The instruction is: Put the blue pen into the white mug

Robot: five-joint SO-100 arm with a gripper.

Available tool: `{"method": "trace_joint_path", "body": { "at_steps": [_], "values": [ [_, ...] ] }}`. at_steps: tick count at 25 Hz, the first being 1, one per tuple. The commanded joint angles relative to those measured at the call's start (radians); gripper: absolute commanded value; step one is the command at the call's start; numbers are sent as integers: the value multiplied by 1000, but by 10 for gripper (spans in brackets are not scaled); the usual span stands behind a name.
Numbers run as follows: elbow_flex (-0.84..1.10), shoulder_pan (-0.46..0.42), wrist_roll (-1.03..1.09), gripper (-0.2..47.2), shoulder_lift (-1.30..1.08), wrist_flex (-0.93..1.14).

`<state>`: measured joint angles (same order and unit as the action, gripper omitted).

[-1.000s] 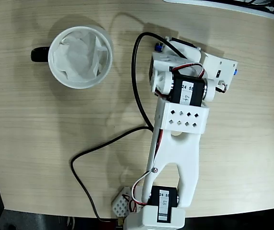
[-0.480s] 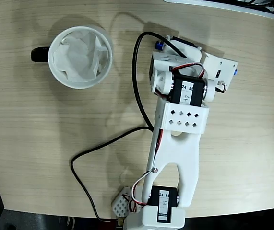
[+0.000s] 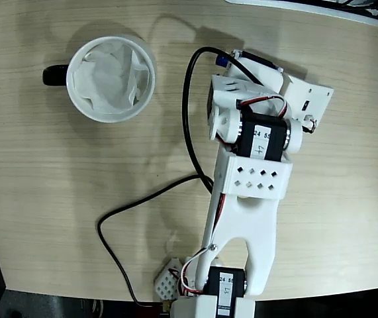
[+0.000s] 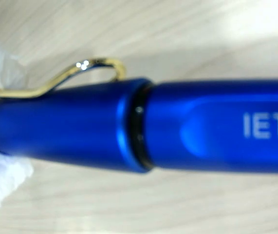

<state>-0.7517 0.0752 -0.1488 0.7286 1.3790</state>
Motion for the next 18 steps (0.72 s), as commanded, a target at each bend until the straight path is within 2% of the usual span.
{"method": "trace_joint_path", "body": {
  "at_steps": [1, 8, 18],
  "values": [
    [-5, -8, -17, 1, 133, 14],
    [-94, -34, -17, 1, 250, -5],
    [-334, -55, -12, 1, 445, -230]
  ]
}}
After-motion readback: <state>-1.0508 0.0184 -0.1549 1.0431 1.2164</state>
